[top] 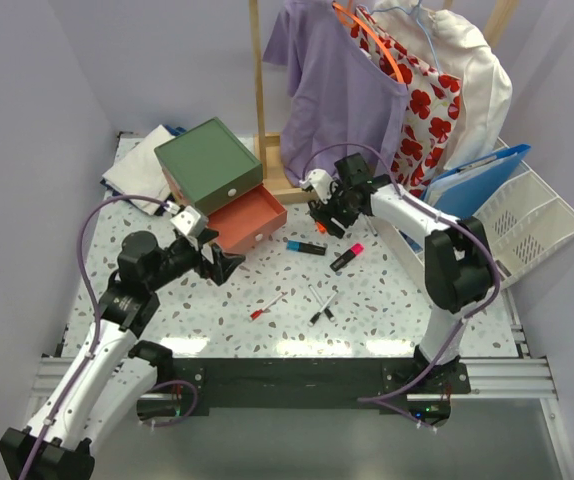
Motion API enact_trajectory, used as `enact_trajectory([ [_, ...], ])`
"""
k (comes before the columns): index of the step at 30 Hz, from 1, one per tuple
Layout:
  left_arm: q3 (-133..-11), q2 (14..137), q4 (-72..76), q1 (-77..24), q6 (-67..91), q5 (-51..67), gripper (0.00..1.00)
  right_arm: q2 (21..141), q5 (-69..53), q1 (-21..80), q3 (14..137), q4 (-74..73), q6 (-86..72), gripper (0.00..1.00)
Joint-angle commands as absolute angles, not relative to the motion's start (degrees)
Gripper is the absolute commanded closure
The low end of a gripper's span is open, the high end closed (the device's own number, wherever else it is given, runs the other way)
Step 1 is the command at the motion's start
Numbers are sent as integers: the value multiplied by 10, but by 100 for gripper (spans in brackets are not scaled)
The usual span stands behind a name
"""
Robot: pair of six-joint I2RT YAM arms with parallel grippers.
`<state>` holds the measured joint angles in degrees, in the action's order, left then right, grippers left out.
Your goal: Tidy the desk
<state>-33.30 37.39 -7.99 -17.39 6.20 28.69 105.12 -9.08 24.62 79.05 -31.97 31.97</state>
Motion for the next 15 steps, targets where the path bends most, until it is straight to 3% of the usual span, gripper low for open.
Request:
enact_trajectory([
  [1, -333, 361, -52, -176, 41, 236, 0, 1095, -31, 244, 854, -318, 314, 28],
  [9, -330, 344, -55, -176, 40, 216, 0, 1156, -26, 224, 911, -342, 323, 31],
  [15, -330, 348, -54, -176, 39, 215, 0, 1187, -60, 211, 938, -362, 353, 39],
])
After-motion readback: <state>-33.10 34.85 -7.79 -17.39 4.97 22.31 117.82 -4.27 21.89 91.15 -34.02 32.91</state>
